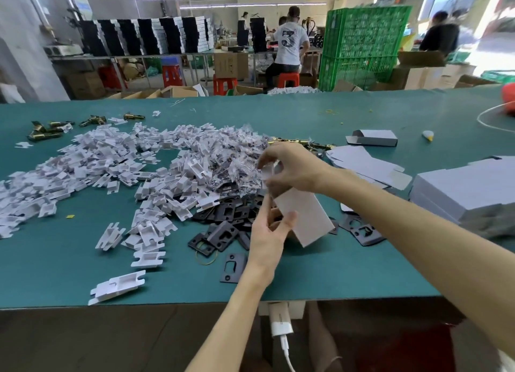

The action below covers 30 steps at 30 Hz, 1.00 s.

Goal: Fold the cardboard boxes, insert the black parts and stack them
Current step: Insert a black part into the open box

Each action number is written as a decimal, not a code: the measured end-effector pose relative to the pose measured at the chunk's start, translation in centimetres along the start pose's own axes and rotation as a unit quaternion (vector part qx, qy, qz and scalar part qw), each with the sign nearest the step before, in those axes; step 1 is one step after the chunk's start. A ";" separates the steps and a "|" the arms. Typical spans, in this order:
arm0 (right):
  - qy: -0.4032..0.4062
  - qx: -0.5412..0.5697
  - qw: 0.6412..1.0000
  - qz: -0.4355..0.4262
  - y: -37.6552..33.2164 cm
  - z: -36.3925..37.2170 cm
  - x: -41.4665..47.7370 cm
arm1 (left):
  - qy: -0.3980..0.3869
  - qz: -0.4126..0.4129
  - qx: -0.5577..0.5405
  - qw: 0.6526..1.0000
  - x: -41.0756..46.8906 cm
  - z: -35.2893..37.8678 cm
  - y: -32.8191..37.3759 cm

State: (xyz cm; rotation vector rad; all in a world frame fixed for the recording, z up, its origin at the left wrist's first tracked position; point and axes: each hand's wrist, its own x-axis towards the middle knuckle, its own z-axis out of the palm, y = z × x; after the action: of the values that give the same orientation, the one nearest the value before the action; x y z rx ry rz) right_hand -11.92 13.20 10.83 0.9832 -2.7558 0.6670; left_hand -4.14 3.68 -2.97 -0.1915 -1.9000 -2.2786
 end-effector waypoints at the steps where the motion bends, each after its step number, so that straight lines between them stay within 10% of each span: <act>1: 0.008 -0.011 1.000 0.001 0.8 -0.2 -0.7 | -0.001 -0.002 0.002 1.000 0.1 0.0 -0.2; 11: 0.171 0.056 0.983 -0.018 2.5 -1.6 -3.3 | 0.000 -0.013 0.012 1.000 -0.2 0.2 0.2; 30: 0.034 -0.079 0.995 0.044 2.4 -2.0 -3.9 | 0.003 -0.010 0.003 1.000 0.0 0.3 0.0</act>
State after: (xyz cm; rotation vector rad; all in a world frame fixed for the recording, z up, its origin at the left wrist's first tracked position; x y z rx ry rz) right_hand -10.41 17.93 10.66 0.7958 -2.7553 0.4749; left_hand -4.13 3.95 -2.89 -0.1658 -1.9139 -2.2849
